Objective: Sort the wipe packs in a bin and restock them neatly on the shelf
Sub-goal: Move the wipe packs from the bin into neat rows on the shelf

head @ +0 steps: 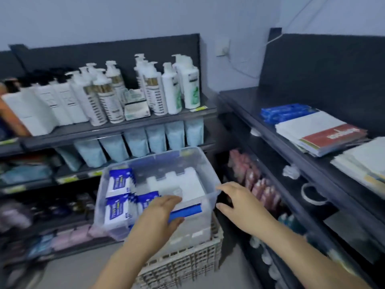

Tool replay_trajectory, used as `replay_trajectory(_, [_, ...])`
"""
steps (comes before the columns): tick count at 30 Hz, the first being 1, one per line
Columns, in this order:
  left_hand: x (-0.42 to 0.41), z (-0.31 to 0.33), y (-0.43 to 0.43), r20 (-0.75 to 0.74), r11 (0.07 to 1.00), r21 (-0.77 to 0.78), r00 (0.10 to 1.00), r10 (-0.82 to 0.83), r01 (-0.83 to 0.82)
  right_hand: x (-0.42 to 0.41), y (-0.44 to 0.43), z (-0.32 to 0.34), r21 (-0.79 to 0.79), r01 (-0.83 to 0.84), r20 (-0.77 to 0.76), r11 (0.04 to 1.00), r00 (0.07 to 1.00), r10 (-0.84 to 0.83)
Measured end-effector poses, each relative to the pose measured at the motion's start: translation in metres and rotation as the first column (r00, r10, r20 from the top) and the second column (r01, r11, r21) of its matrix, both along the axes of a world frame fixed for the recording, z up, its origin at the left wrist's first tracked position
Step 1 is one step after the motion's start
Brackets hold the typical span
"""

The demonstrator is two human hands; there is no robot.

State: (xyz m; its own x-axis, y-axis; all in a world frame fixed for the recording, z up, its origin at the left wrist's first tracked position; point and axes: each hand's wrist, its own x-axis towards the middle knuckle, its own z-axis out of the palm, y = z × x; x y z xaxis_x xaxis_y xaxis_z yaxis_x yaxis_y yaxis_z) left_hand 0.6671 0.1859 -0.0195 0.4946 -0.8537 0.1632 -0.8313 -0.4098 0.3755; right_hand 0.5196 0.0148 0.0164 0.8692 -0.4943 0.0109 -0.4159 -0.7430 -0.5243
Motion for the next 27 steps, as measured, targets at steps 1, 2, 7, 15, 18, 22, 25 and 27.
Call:
replay_trajectory(1, [0.014, -0.004, 0.011, -0.007, 0.998, -0.003, 0.998, 0.057, -0.057, 0.021, 0.002, -0.004, 0.018, -0.037, -0.014, 0.999, 0.999, 0.037])
replay_trajectory(2, [0.026, -0.009, 0.02, -0.02, 0.994, -0.008, 0.994, 0.107, -0.107, 0.04, 0.004, -0.009, 0.037, -0.074, -0.03, 0.997, 0.997, 0.075])
replay_trajectory(7, [0.081, -0.036, 0.047, -0.059, 0.952, 0.006, 0.95, 0.307, -0.308, 0.131, 0.0, -0.039, 0.109, -0.212, -0.128, 0.971, 0.966, 0.225])
replay_trajectory(15, [0.16, -0.069, 0.04, -0.061, 0.855, 0.125, 0.856, 0.513, -0.503, 0.258, -0.03, -0.111, 0.381, -0.223, -0.304, 0.897, 0.886, 0.349])
replay_trajectory(18, [0.18, -0.084, 0.034, -0.084, 0.824, 0.16, 0.825, 0.559, -0.543, 0.285, -0.036, -0.14, 0.466, -0.153, -0.378, 0.871, 0.856, 0.353])
replay_trajectory(22, [0.186, -0.105, 0.038, -0.105, 0.809, 0.232, 0.813, 0.572, -0.54, 0.299, -0.032, -0.169, 0.538, -0.113, -0.437, 0.836, 0.81, 0.391])
replay_trajectory(25, [0.186, -0.114, 0.041, -0.074, 0.791, 0.227, 0.8, 0.596, -0.568, 0.301, -0.026, -0.184, 0.768, 0.049, -0.396, 0.638, 0.819, 0.414])
replay_trajectory(27, [0.187, -0.115, 0.04, -0.062, 0.789, 0.222, 0.799, 0.598, -0.573, 0.301, -0.021, -0.185, 0.821, 0.141, -0.406, 0.553, 0.825, 0.393])
